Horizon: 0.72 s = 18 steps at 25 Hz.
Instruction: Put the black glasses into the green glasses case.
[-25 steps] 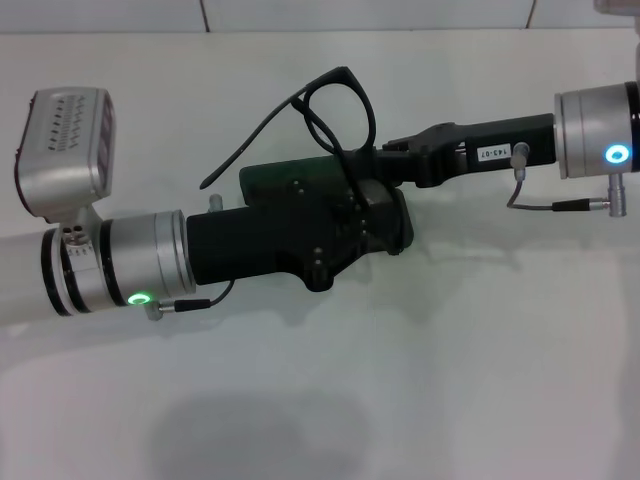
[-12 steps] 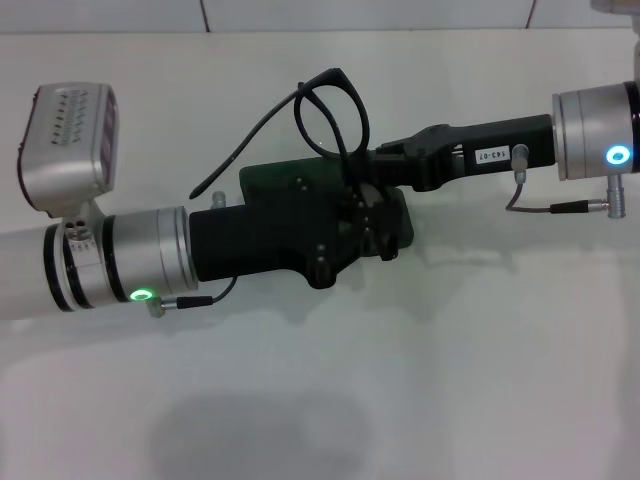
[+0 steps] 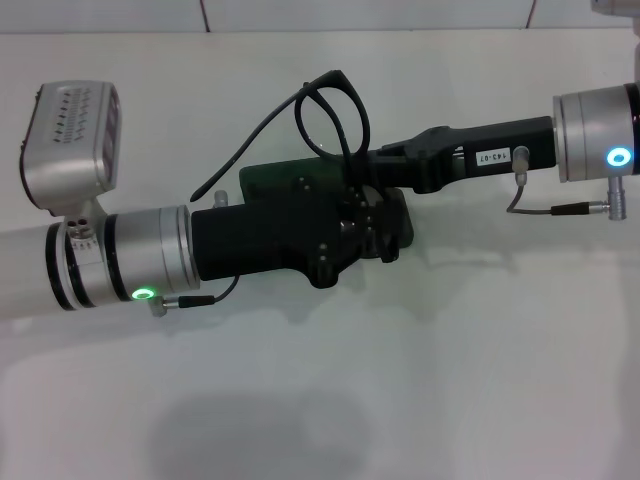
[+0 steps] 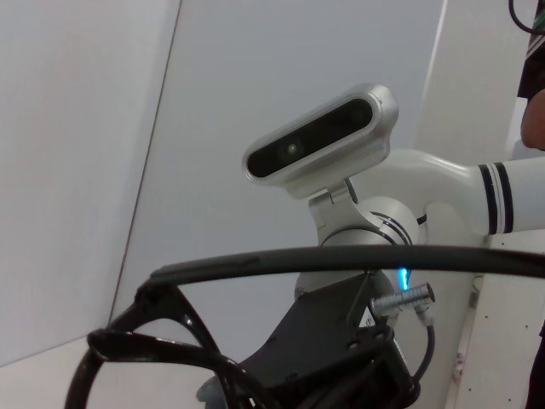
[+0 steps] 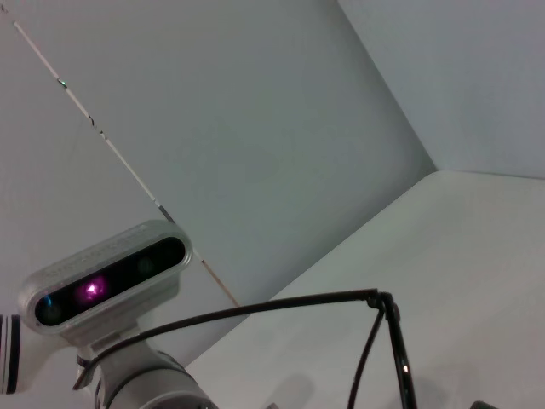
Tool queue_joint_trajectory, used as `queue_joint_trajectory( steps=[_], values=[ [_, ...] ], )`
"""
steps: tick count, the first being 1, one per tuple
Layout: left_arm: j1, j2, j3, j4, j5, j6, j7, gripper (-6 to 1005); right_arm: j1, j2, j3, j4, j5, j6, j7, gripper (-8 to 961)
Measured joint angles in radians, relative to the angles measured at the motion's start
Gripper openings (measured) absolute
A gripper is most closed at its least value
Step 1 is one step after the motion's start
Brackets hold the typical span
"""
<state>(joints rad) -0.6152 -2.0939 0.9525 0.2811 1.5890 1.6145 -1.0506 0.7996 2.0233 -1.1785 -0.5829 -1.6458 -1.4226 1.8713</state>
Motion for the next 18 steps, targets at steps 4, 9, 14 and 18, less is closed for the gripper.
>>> queue_joint_trajectory(
  steps=[4, 9, 14, 18],
  values=[
    [0.000, 0.000, 0.000, 0.000, 0.000, 0.001, 0.000, 5, 0.000, 0.000, 0.000, 0.000, 0.000, -0.002, -0.006, 91],
    [0.000, 0.000, 0.000, -0.002, 0.000, 0.001, 0.000, 6, 0.000, 0.000, 0.004, 0.000, 0.001, -0.002, -0.009, 91],
    [0.000, 0.000, 0.000, -0.002, 0.003, 0.001, -0.002, 7, 0.000, 0.000, 0.006, 0.000, 0.002, -0.008, -0.009, 90],
    [0.000, 0.000, 0.000, 0.000, 0.003, 0.001, -0.010, 7, -0.001, 0.000, 0.006, 0.000, 0.003, -0.011, -0.010, 90]
  ],
)
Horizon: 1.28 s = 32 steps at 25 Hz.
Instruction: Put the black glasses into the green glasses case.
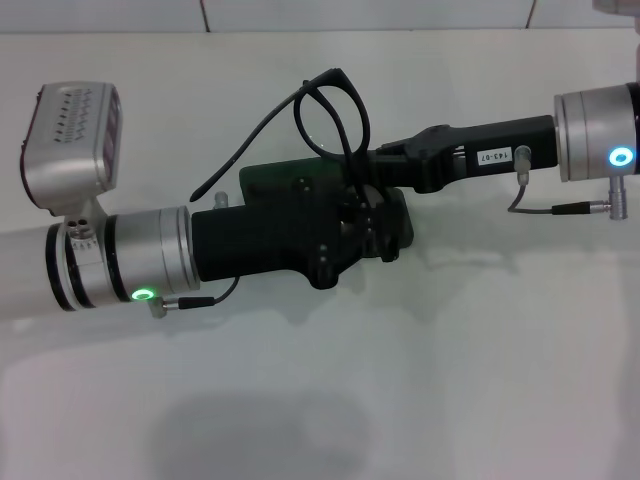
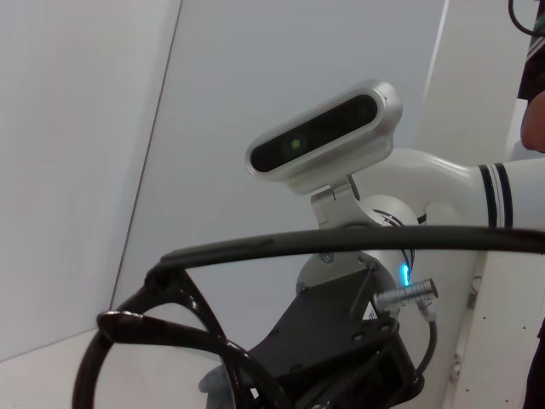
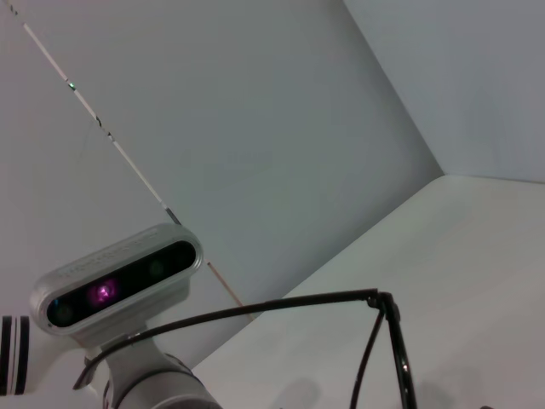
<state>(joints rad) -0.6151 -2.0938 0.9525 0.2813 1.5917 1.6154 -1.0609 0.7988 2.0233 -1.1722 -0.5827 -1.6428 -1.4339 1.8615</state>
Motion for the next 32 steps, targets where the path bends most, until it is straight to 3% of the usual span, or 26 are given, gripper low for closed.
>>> queue_joint_trajectory(
  steps=[7, 11, 16, 20, 23, 28, 30, 32],
  values=[
    [0.004, 0.000, 0.000, 0.006, 0.000, 0.020, -0.002, 8, -0.012, -0.004, 0.006, -0.005, 0.007, 0.011, -0.004, 90],
    [0.009, 0.003, -0.002, 0.011, -0.001, 0.048, -0.002, 8, -0.037, -0.014, 0.069, -0.012, 0.010, 0.019, -0.027, 90],
    [0.015, 0.006, -0.005, 0.011, -0.002, 0.060, -0.002, 9, -0.085, -0.056, 0.151, -0.004, 0.002, 0.025, -0.064, 90],
    [0.014, 0.008, -0.005, 0.012, -0.001, 0.061, -0.001, 9, -0.169, -0.100, 0.162, -0.002, 0.001, 0.033, -0.148, 90],
    [0.013, 0.009, -0.005, 0.012, -0.001, 0.061, -0.001, 10, -0.195, -0.107, 0.159, -0.001, 0.000, 0.033, -0.204, 90],
    [0.010, 0.009, -0.005, 0.012, -0.001, 0.061, 0.004, 10, -0.208, -0.092, 0.150, -0.001, -0.052, 0.039, -0.320, 90],
    [0.009, 0.009, -0.005, 0.012, -0.001, 0.060, 0.005, 11, -0.196, -0.048, 0.150, -0.007, -0.118, 0.080, -0.401, 90],
    [0.010, 0.009, -0.005, 0.012, -0.001, 0.060, 0.005, 11, -0.193, -0.037, 0.150, -0.010, -0.130, 0.087, -0.417, 90]
  ],
)
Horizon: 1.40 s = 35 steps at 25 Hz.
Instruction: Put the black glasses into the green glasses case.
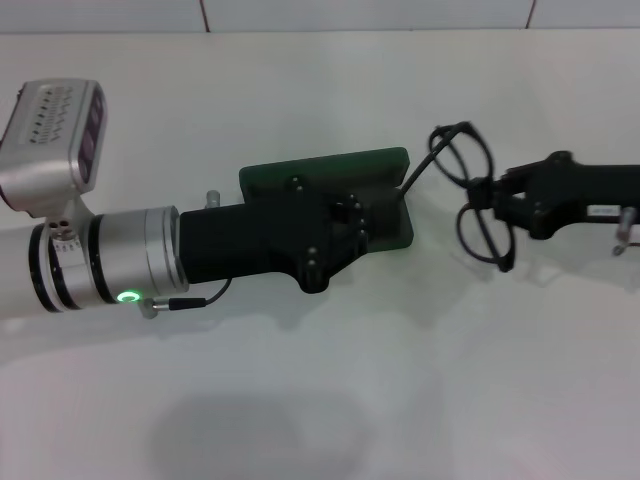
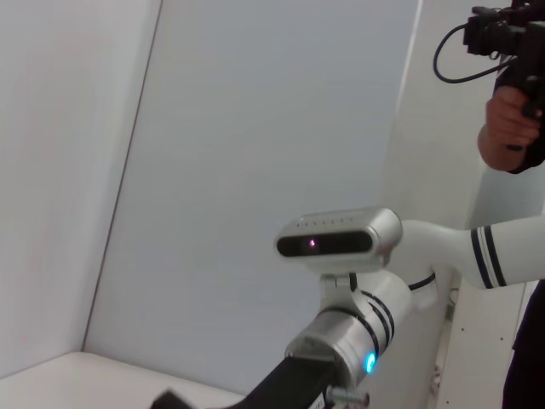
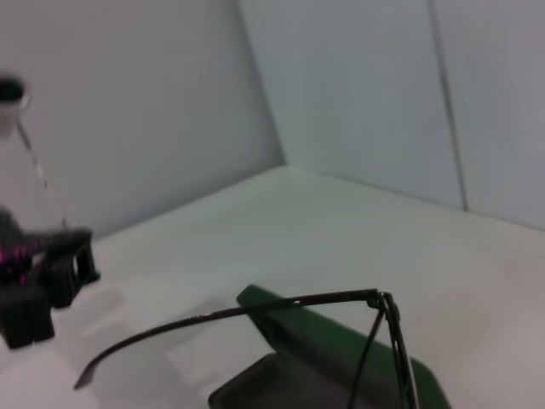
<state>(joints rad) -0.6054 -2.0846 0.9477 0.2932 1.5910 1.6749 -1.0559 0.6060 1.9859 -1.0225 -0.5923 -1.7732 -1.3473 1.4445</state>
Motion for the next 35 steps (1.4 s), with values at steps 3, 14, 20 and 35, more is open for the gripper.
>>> queue_joint_trajectory(
  steps=[3, 14, 20, 35],
  values=[
    [0.003, 0.000, 0.000, 0.001, 0.000, 0.000, -0.001, 11, 0.015, 0.023, -0.001, -0.002, -0.015, 0.002, -0.043, 89],
    [0.001, -0.002, 0.005, 0.001, 0.011, 0.002, -0.006, 13, 0.045, 0.031, -0.001, -0.012, 0.047, -0.080, -0.151, 89],
    [-0.001, -0.003, 0.005, 0.000, 0.012, 0.002, -0.006, 13, 0.059, 0.031, -0.001, -0.017, 0.050, -0.096, -0.159, 89],
    [-0.010, -0.007, 0.008, -0.008, 0.012, 0.000, -0.006, 15, 0.100, 0.041, -0.022, -0.018, 0.084, -0.168, -0.182, 87]
  ],
)
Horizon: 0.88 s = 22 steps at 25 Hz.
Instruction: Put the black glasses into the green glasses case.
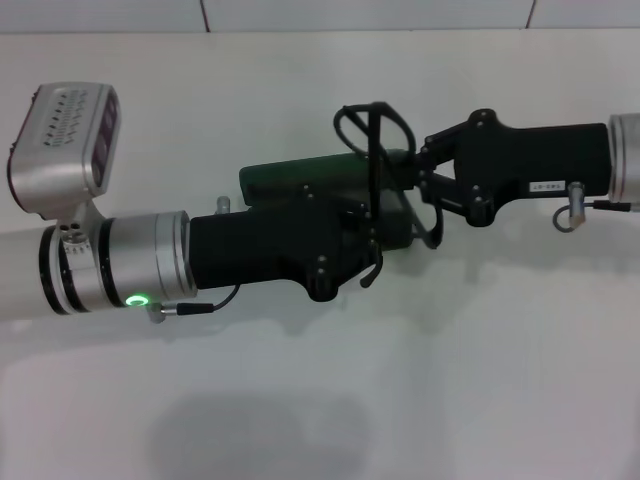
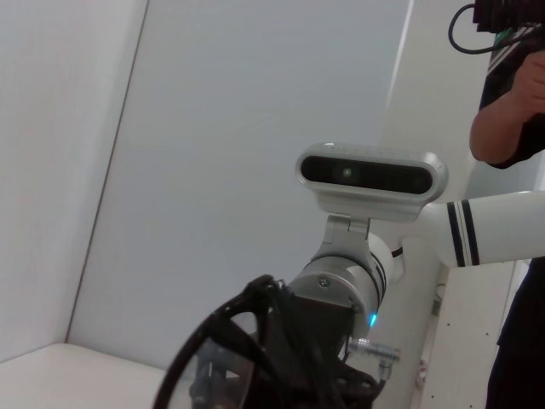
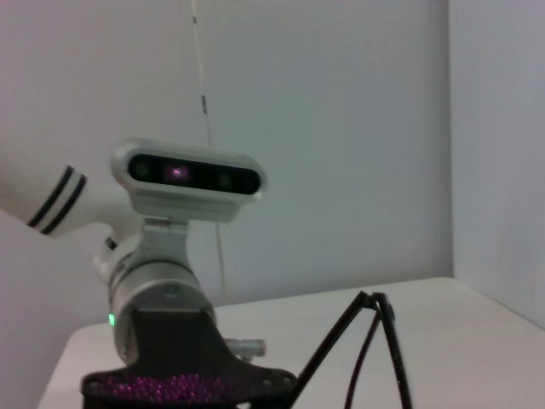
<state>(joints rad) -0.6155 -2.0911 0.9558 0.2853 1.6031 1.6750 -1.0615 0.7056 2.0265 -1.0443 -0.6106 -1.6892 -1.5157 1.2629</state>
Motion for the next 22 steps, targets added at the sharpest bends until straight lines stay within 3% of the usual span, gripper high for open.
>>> queue_joint_trajectory(
  steps=[6, 22],
  values=[
    [-0.008, -0.001, 0.000, -0.001, 0.000, 0.000, 0.000, 16, 0.008, 0.000, -0.054, 0.000, 0.033, 0.003, 0.000, 87],
    [-0.010, -0.001, 0.000, -0.001, -0.003, 0.001, 0.000, 18, 0.003, -0.003, -0.050, 0.012, 0.085, 0.037, -0.001, 88]
  ],
)
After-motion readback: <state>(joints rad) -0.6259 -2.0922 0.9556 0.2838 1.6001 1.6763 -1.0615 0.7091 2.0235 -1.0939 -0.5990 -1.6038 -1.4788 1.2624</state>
